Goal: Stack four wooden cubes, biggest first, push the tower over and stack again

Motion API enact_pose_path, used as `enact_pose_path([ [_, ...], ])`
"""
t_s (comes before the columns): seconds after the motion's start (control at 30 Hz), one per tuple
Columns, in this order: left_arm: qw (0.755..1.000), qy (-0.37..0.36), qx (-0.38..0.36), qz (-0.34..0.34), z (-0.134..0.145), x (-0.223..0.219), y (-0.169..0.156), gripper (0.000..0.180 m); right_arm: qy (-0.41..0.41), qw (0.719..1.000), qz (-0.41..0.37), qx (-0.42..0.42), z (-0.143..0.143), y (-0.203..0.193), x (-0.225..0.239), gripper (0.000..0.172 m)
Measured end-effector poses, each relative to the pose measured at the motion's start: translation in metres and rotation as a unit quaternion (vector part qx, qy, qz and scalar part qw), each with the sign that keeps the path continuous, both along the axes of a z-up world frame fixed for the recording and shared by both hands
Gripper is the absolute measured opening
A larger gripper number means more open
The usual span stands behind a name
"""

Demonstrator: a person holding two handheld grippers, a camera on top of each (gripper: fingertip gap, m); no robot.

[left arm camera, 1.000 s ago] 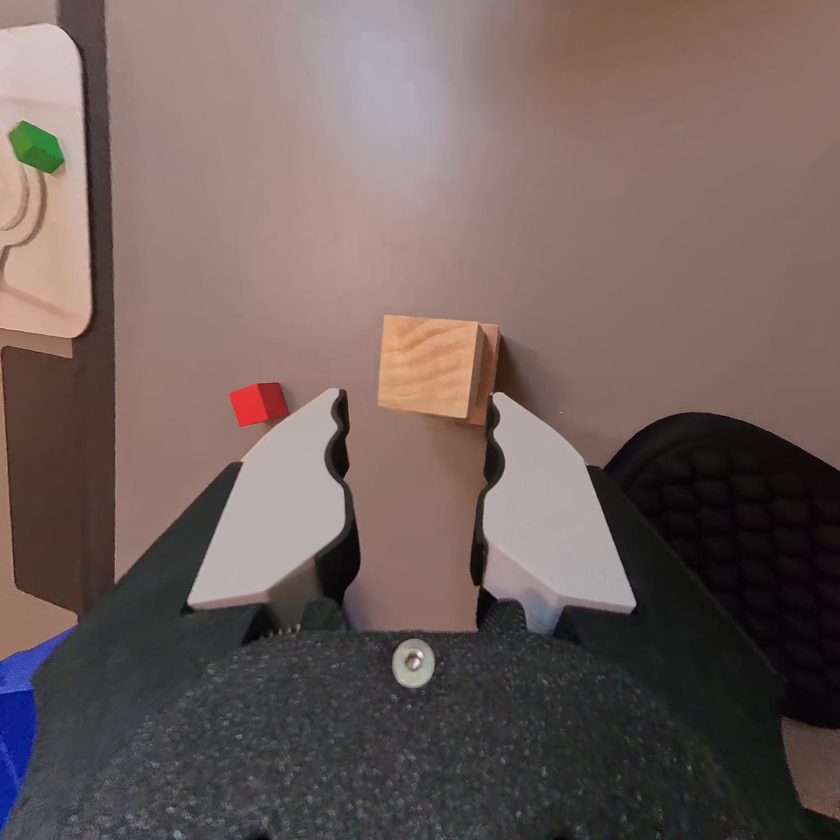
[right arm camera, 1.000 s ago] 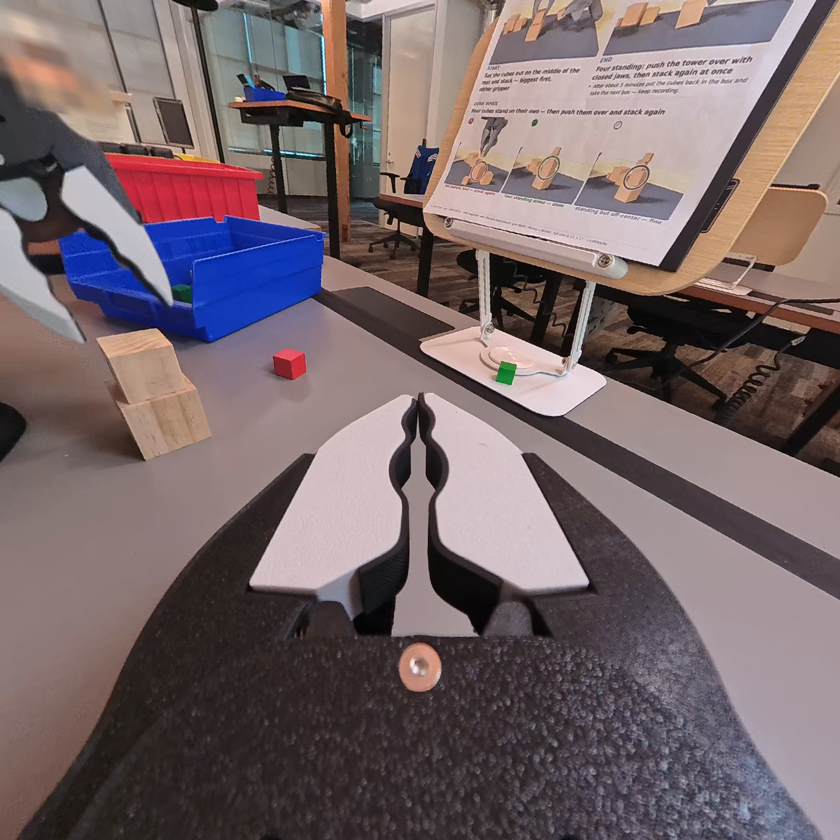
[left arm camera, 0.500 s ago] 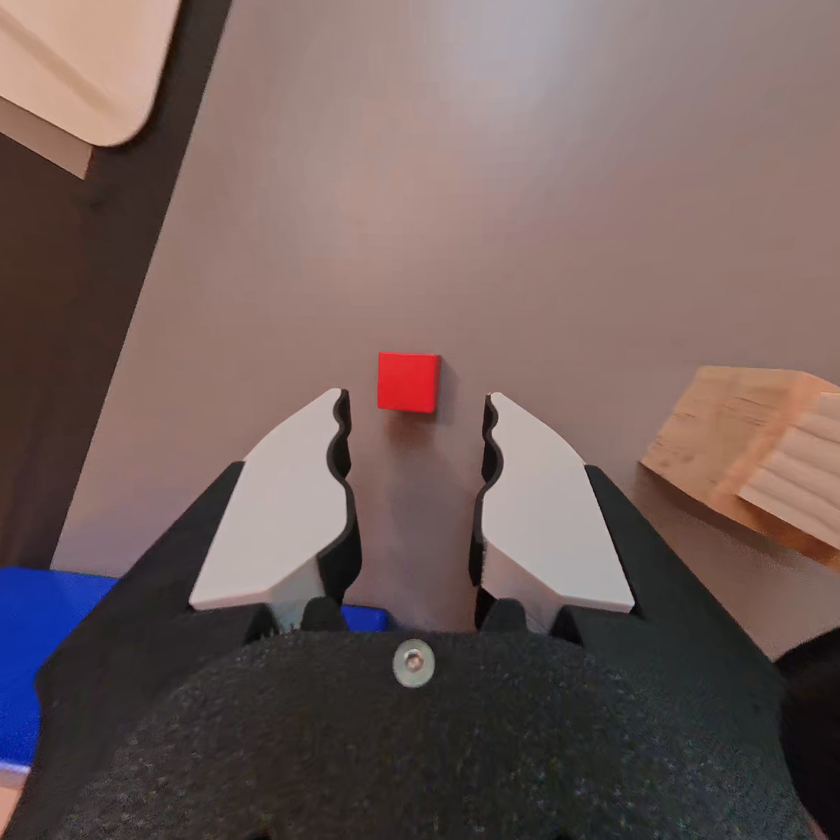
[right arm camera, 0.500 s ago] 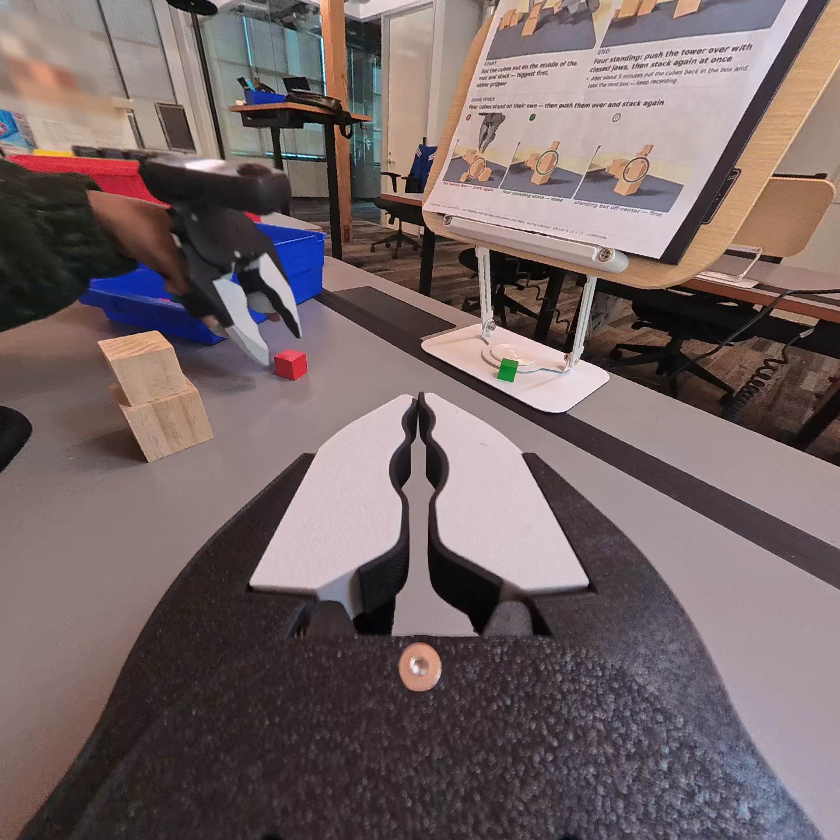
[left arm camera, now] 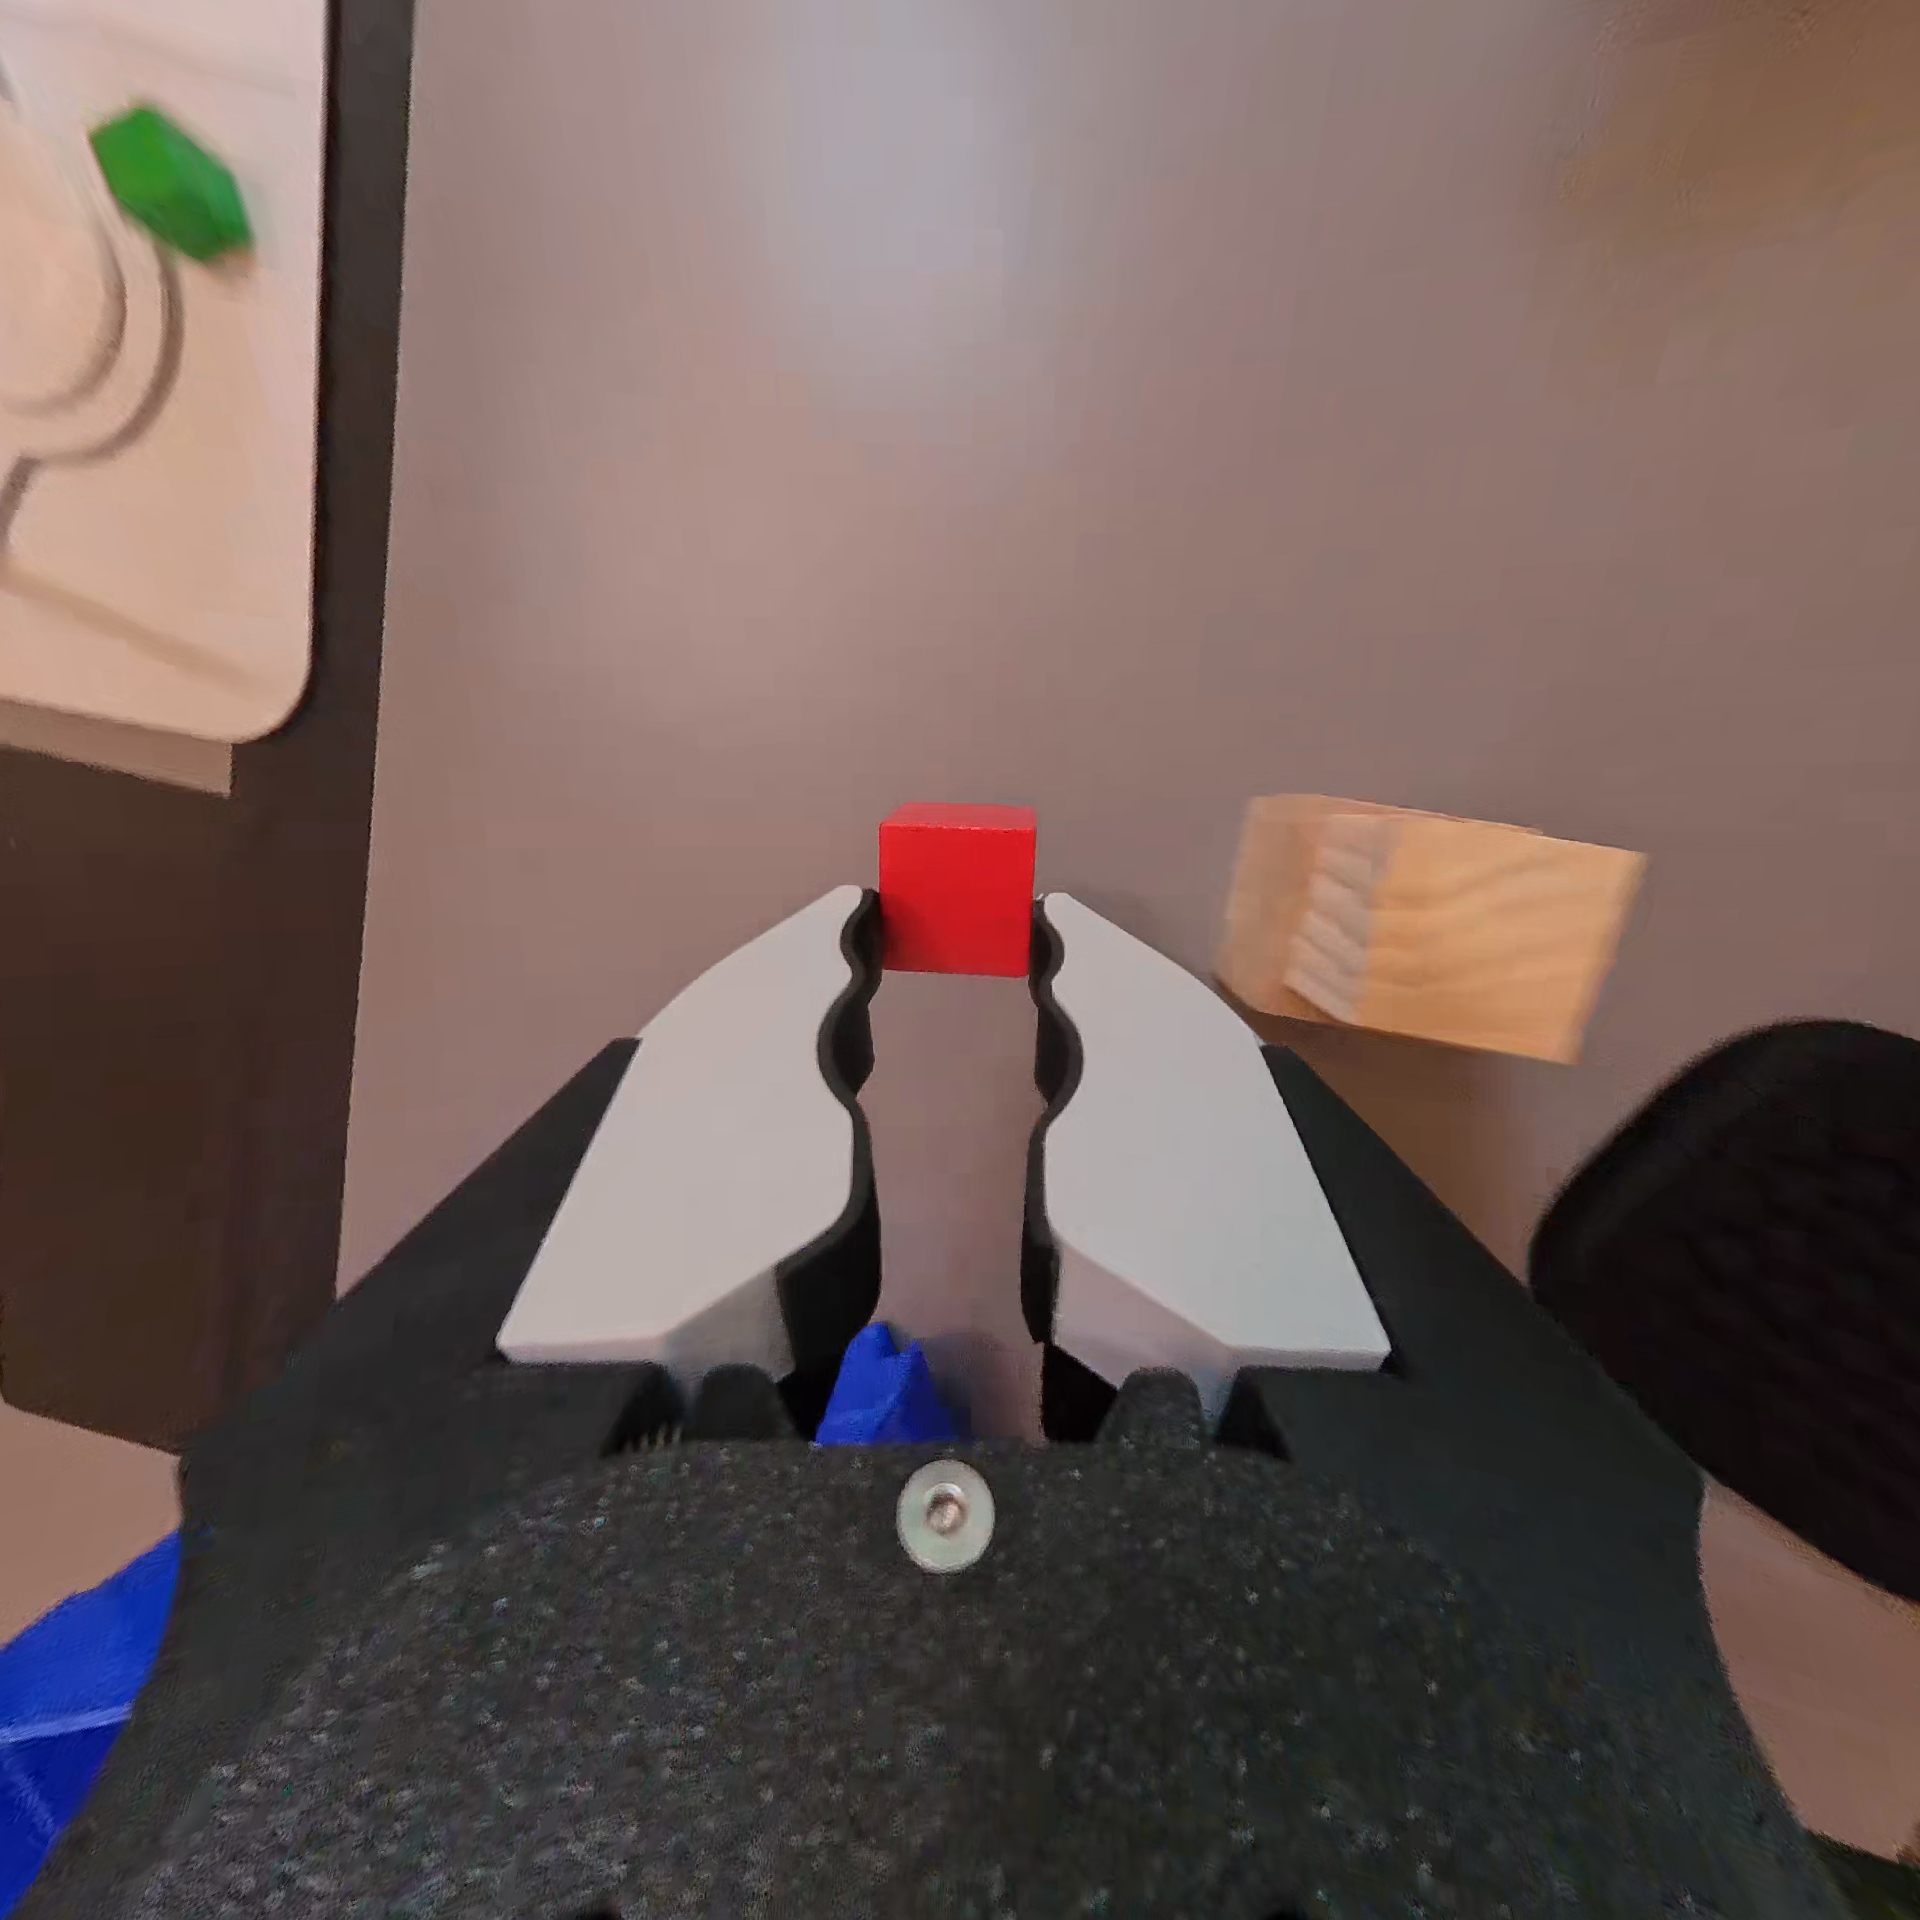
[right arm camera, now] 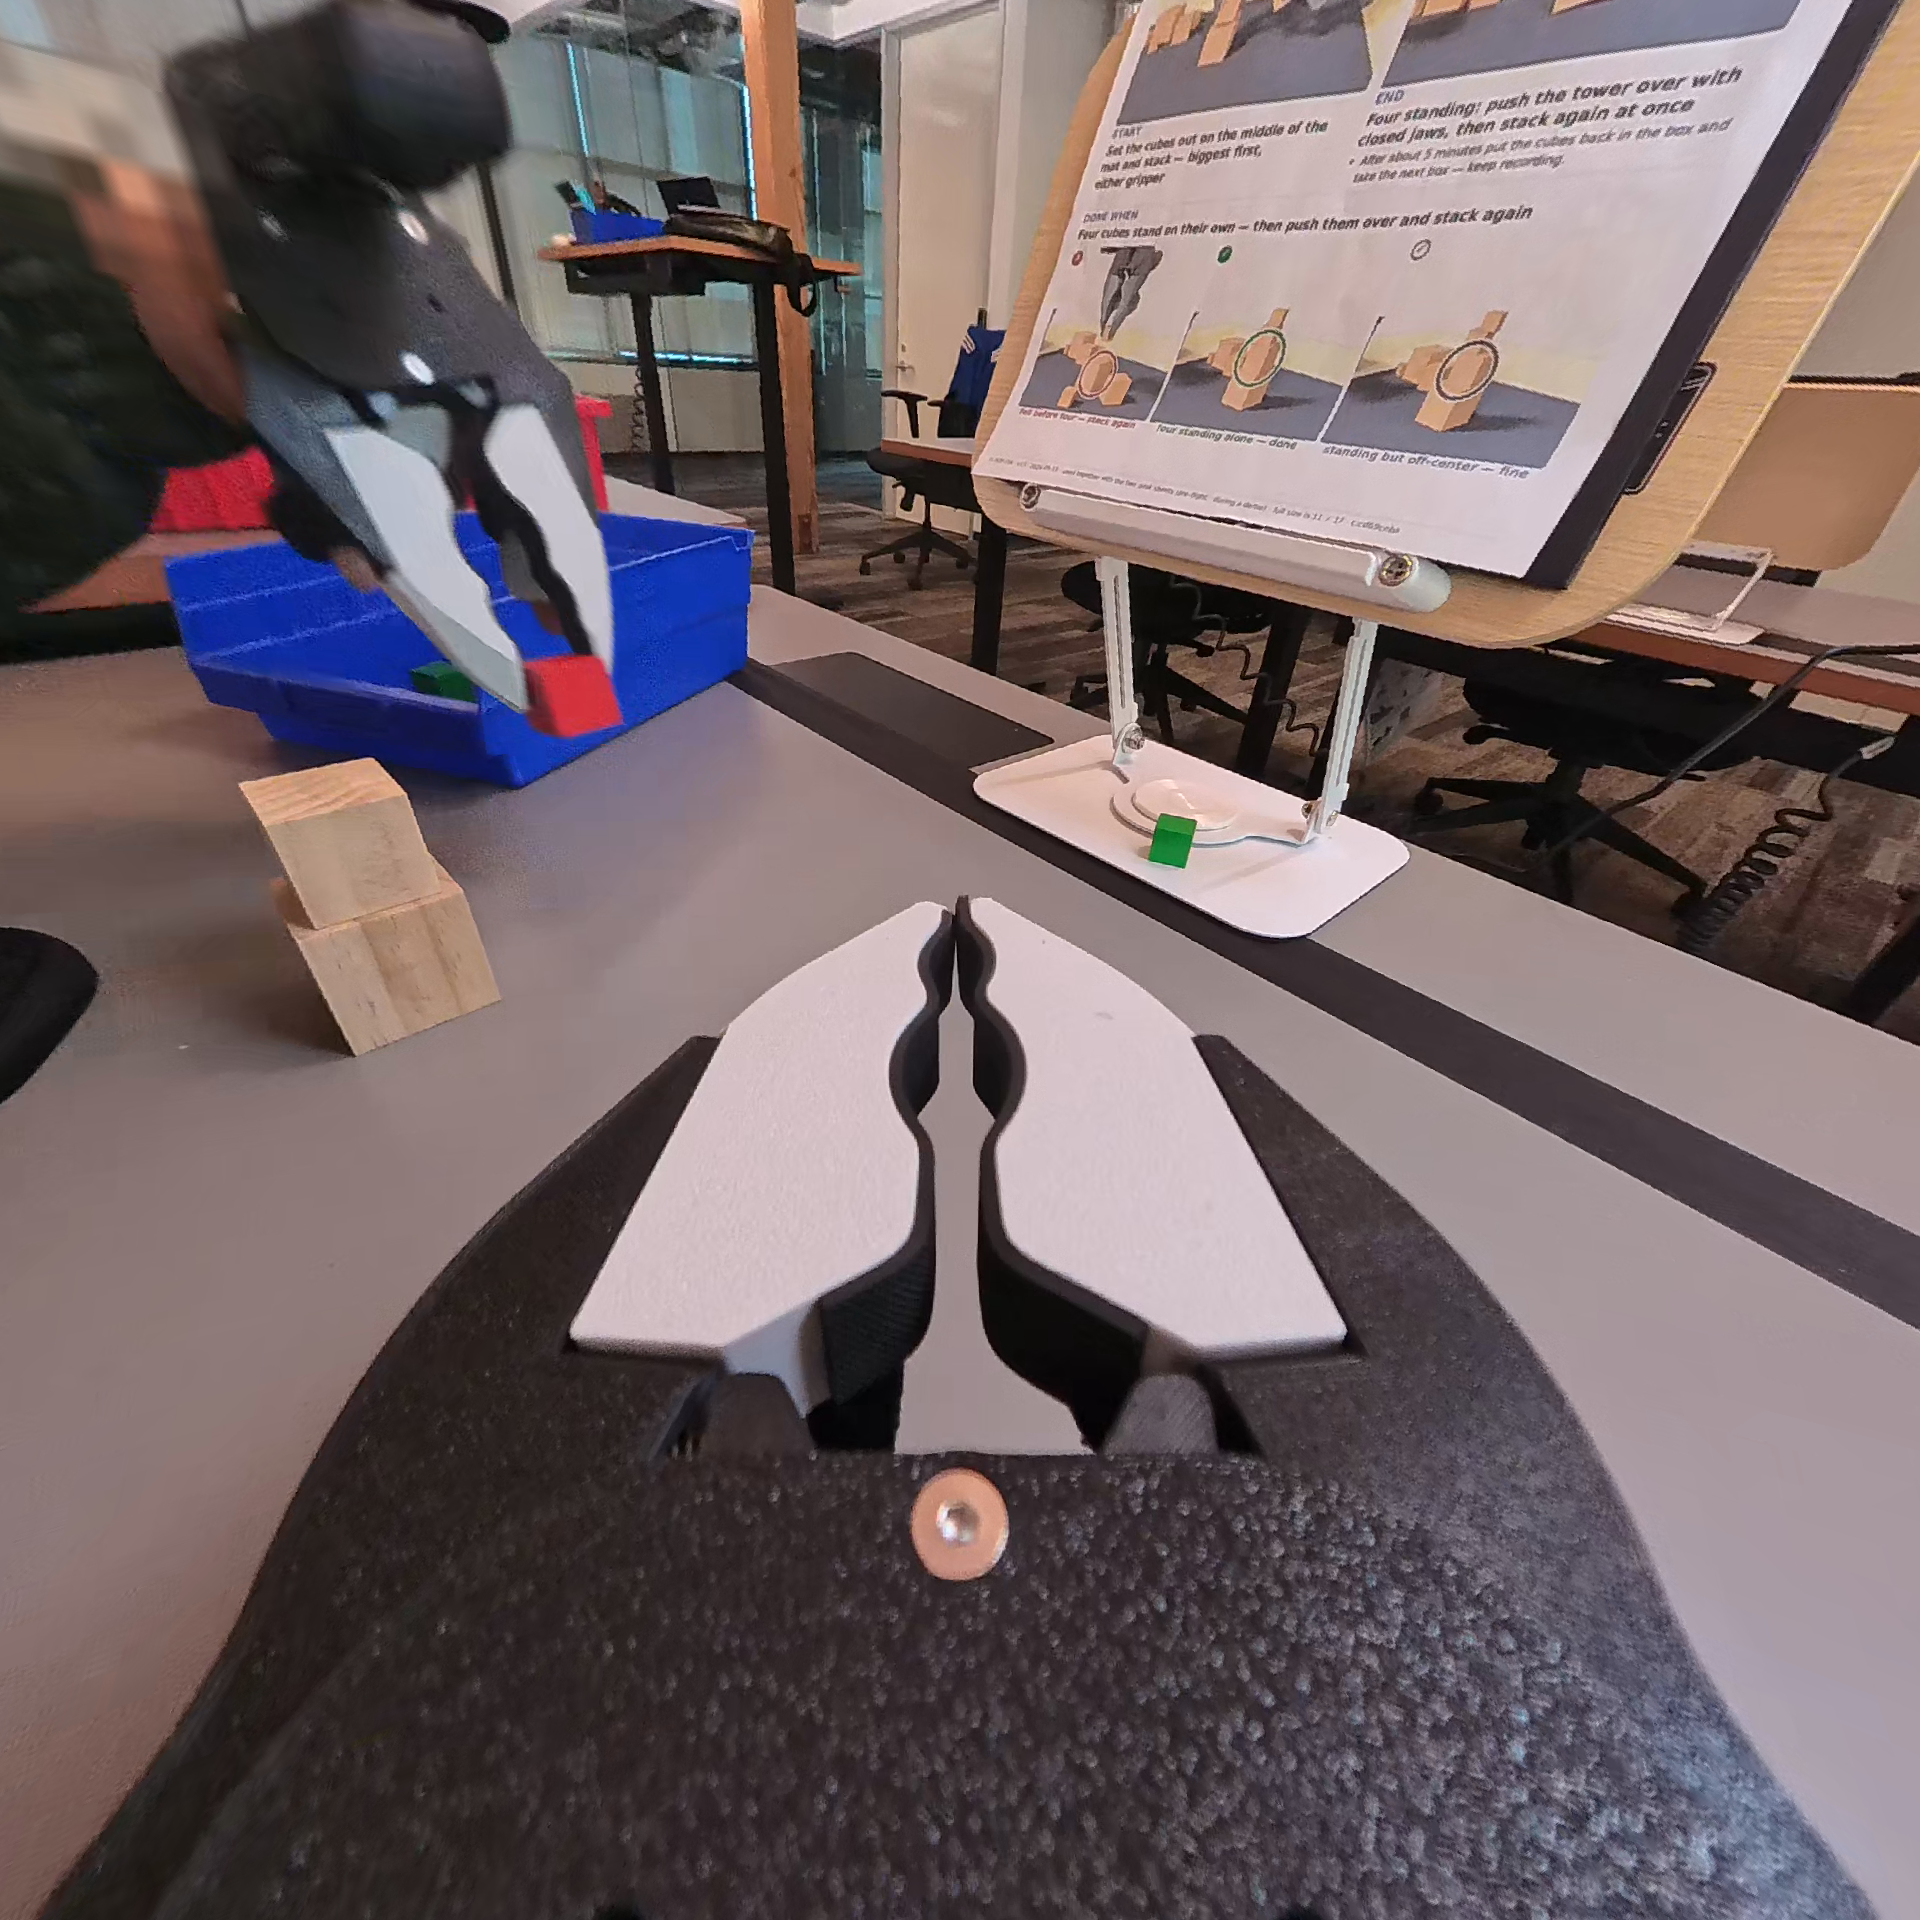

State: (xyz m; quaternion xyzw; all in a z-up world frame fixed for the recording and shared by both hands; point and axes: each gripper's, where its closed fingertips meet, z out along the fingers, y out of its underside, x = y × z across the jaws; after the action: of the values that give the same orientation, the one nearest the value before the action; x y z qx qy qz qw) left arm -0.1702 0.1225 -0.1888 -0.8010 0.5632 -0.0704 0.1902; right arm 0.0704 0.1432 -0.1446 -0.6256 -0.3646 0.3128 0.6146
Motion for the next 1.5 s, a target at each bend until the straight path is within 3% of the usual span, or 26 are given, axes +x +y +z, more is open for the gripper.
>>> enact_pose_path([
  [0.17,0.997,-0.006,-0.01,-0.076,0.034,0.02,-0.049,0.027,-0.001,1.0,0.001,0.002,0.001,-0.001,-0.001,0.0],
  [0.33,0.996,0.02,-0.024,-0.079,0.03,0.027,-0.075,0.027,-0.004,1.0,0.004,0.001,-0.001,-0.002,-0.003,0.0],
  [0.73,0.995,0.051,-0.049,-0.067,0.005,0.023,-0.086,0.027,-0.005,1.0,0.005,0.001,-0.001,-0.002,-0.003,0.0],
  [1.5,0.996,0.042,-0.035,-0.069,0.011,0.025,-0.088,0.035,0.012,1.0,-0.019,0.012,0.007,0.002,0.005,0.0],
])
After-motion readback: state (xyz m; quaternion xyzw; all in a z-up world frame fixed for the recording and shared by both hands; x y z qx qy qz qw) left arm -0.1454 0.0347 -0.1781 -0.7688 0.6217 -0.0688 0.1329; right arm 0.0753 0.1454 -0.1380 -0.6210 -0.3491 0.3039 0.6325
